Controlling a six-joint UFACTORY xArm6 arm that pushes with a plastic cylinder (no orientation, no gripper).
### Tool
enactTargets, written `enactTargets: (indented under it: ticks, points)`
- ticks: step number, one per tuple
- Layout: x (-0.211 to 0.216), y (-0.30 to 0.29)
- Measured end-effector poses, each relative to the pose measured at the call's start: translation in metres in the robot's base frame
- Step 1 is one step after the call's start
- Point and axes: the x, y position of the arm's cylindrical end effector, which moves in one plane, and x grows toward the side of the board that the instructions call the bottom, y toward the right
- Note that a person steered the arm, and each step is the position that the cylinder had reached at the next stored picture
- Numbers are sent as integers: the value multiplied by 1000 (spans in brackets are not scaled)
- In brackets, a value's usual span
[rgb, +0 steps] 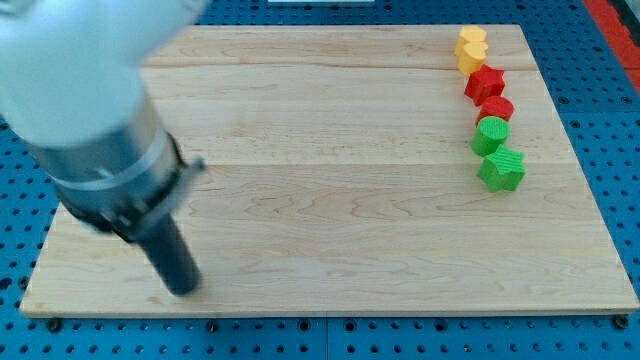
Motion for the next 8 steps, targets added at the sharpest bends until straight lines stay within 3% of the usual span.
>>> enactTargets:
  ticks: [1, 3, 4, 5, 6, 8]
  points:
    - [10, 37]
    - [0, 292]
    - [-45, 403]
    - [-74, 457]
    - [-74, 457]
    - [-188, 451]
